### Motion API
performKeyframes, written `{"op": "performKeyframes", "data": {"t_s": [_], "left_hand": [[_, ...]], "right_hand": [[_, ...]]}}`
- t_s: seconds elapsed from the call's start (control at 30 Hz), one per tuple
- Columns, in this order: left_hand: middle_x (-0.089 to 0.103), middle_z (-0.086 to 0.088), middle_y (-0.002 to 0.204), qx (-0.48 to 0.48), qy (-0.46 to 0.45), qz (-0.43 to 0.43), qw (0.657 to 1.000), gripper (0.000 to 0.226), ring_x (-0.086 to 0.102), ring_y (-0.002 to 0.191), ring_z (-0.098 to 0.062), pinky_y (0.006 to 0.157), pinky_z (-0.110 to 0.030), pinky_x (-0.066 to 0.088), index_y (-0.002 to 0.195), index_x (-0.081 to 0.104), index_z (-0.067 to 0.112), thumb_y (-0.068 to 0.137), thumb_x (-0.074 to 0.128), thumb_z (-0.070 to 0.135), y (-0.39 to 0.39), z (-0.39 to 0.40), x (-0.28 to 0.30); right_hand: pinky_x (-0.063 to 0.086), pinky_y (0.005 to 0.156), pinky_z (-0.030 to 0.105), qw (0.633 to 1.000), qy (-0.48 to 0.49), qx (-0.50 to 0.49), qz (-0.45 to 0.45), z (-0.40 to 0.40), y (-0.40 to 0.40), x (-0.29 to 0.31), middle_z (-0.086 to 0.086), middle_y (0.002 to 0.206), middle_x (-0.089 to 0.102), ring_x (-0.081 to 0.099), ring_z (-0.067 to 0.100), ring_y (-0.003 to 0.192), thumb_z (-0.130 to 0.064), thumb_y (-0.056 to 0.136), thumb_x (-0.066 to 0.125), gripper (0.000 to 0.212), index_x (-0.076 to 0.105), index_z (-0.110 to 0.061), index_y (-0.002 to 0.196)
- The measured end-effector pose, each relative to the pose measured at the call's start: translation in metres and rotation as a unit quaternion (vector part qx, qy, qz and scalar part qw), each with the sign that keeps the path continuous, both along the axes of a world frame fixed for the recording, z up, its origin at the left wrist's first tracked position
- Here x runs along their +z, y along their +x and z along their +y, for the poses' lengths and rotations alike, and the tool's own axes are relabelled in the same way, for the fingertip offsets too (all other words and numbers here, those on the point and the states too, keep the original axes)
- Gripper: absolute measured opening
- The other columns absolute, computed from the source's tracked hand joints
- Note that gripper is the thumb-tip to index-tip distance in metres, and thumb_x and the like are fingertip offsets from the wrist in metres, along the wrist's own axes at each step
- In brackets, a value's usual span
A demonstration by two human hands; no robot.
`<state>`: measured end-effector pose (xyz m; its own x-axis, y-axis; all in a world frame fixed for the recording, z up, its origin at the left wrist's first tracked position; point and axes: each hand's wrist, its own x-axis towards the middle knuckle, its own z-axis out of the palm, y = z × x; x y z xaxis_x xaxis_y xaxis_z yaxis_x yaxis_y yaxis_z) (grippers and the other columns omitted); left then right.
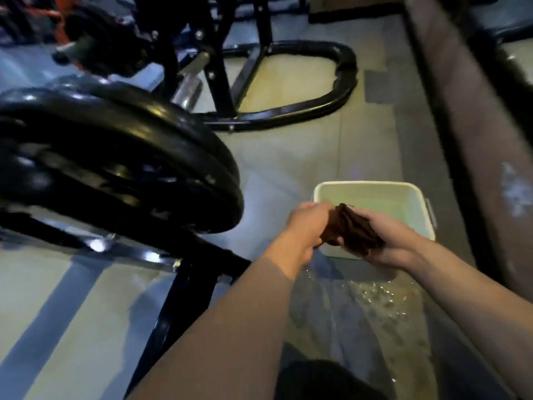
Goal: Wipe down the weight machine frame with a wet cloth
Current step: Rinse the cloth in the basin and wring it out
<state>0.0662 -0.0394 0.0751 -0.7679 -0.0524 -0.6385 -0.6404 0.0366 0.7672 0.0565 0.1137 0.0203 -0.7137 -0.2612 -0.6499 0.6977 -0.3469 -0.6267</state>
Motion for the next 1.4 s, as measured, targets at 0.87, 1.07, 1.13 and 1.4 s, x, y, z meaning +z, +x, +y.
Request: {"op": "performKeyframes", "data": {"t_s": [0.87, 1.07, 1.13, 1.4], "left_hand": [[0.061, -0.005, 0.091, -0.437, -0.216, 0.07, 0.87, 0.023, 0.059, 0.086, -0.02, 0.076, -0.032, 0.049, 0.116, 0.062, 0.007, 0.107, 0.053, 0.027, -0.164, 0.103, -0.094], [0.058, -0.012, 0.086, -0.271, -0.089, 0.077, 0.955, 0.003, 0.054, 0.066, -0.018, 0.042, -0.021, 0.048, 0.106, 0.054, 0.011, 0.106, 0.052, 0.01, -0.138, 0.116, -0.093], [0.062, -0.015, 0.106, -0.215, -0.057, 0.079, 0.972, 0.017, 0.058, 0.078, -0.019, 0.058, -0.024, 0.052, 0.122, 0.052, 0.014, 0.105, 0.056, 0.016, -0.14, 0.114, -0.109], [0.075, -0.017, 0.097, -0.209, 0.081, 0.001, 0.974, 0.026, 0.074, 0.09, -0.027, 0.085, -0.035, 0.063, 0.121, 0.065, 0.001, 0.098, 0.068, 0.011, -0.153, 0.083, -0.117]], "right_hand": [[0.064, 0.082, 0.038, 0.904, 0.404, 0.132, 0.051, 0.117, -0.108, -0.042, 0.012, 0.117, 0.062, 0.075, 0.026, 0.093, -0.047, 0.102, 0.059, 0.034, 0.059, -0.015, 0.114], [0.054, 0.094, 0.041, 0.951, 0.25, 0.163, 0.074, 0.107, -0.107, -0.053, 0.01, 0.12, 0.071, 0.067, 0.028, 0.11, -0.055, 0.089, 0.066, 0.054, 0.068, -0.014, 0.123], [0.052, 0.099, 0.043, 0.956, 0.214, 0.182, 0.087, 0.115, -0.11, -0.062, 0.006, 0.128, 0.071, 0.066, 0.027, 0.119, -0.052, 0.086, 0.073, 0.055, 0.066, -0.021, 0.131], [0.057, 0.093, 0.034, 0.879, 0.369, 0.269, 0.138, 0.137, -0.126, -0.049, 0.007, 0.105, 0.077, 0.07, 0.019, 0.106, -0.011, 0.102, 0.06, 0.02, 0.078, -0.012, 0.109]]}}
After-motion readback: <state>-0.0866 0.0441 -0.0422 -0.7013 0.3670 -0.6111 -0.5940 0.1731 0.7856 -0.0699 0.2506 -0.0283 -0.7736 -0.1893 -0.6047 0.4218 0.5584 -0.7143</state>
